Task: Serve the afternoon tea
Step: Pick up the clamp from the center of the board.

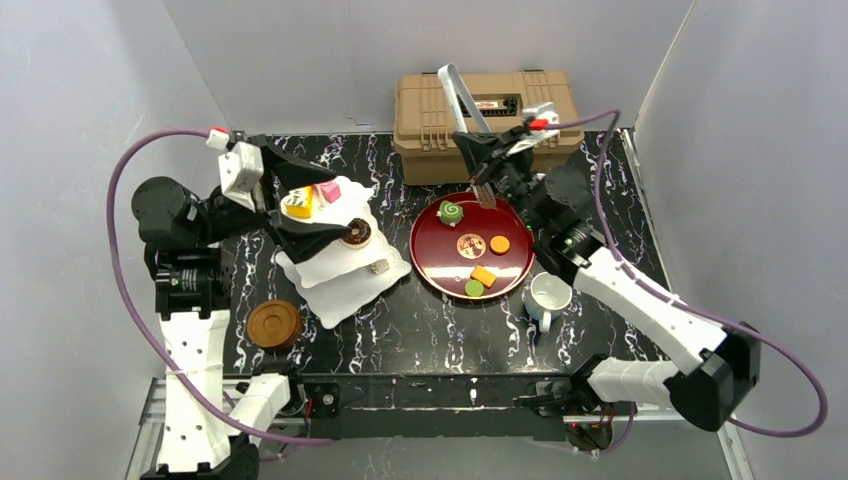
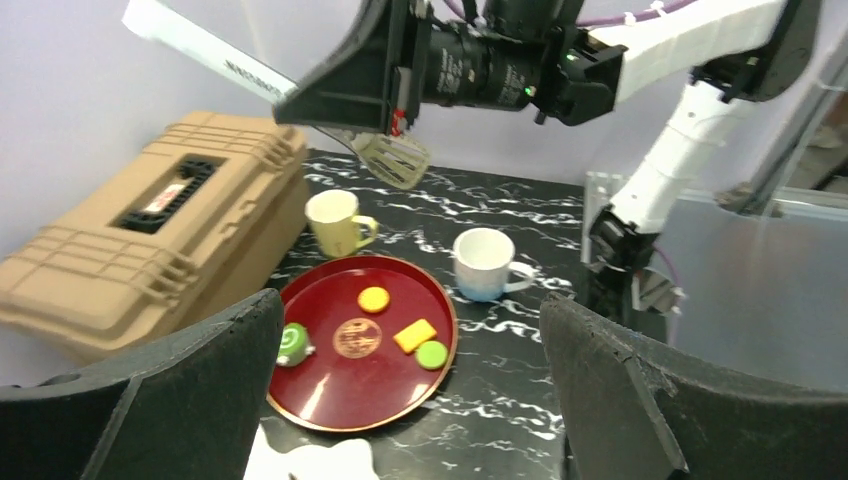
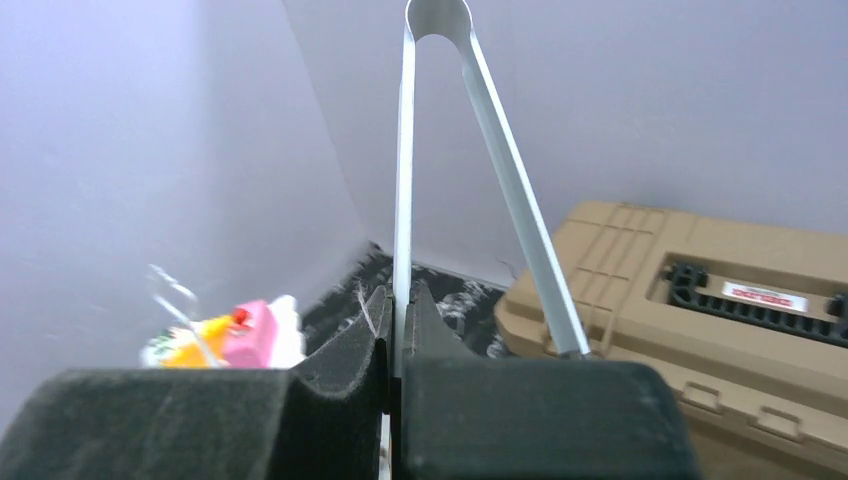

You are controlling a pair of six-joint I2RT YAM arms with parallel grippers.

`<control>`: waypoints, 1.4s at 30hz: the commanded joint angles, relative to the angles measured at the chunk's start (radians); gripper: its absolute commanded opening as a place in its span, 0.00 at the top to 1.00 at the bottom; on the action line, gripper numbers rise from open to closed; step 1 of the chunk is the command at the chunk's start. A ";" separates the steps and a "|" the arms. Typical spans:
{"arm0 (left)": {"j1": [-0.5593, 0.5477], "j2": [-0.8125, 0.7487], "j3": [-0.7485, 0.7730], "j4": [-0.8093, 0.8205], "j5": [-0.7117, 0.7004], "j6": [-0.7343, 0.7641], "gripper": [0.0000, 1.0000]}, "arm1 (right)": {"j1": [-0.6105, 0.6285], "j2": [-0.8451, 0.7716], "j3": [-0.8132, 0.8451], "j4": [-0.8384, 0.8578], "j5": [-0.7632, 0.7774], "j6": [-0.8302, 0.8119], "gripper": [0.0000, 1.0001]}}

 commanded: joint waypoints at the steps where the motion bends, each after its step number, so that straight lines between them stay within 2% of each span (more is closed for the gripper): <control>1: -0.097 -0.021 -0.049 0.022 0.019 -0.056 0.02 | 0.002 -0.100 -0.063 0.191 -0.064 0.244 0.99; 5: -0.225 -0.043 -0.072 0.039 -0.011 -0.098 0.02 | 0.044 -0.132 -0.109 0.418 -0.049 0.476 0.99; 10: -0.333 -0.031 -0.047 0.044 -0.054 -0.198 0.02 | 0.205 -0.085 -0.017 0.462 -0.027 0.420 0.99; 15: -0.406 0.010 -0.016 0.058 -0.126 -0.233 0.06 | 0.291 0.002 0.026 0.542 -0.056 0.410 0.99; 20: -0.420 0.054 0.012 0.122 -0.177 -0.283 0.13 | 0.345 0.039 0.031 0.642 -0.057 0.403 0.99; 25: -0.424 0.072 0.004 0.152 -0.182 -0.312 0.24 | 0.368 0.065 0.041 0.718 -0.059 0.420 0.99; 32: -0.435 0.067 -0.016 0.152 -0.199 -0.321 0.41 | 0.431 0.126 0.092 0.738 -0.059 0.379 0.99; 35: -0.442 0.072 -0.009 0.152 -0.187 -0.335 0.45 | 0.461 0.147 0.119 0.732 -0.051 0.328 0.99; 38: -0.444 0.066 -0.009 0.152 -0.165 -0.326 0.63 | 0.483 0.160 0.137 0.726 -0.046 0.281 0.99; 41: -0.444 0.060 -0.014 0.152 -0.144 -0.306 0.94 | 0.494 0.158 0.135 0.727 -0.040 0.264 0.99; 42: -0.444 0.057 -0.015 0.153 -0.141 -0.300 1.00 | 0.494 0.152 0.126 0.726 -0.037 0.260 0.99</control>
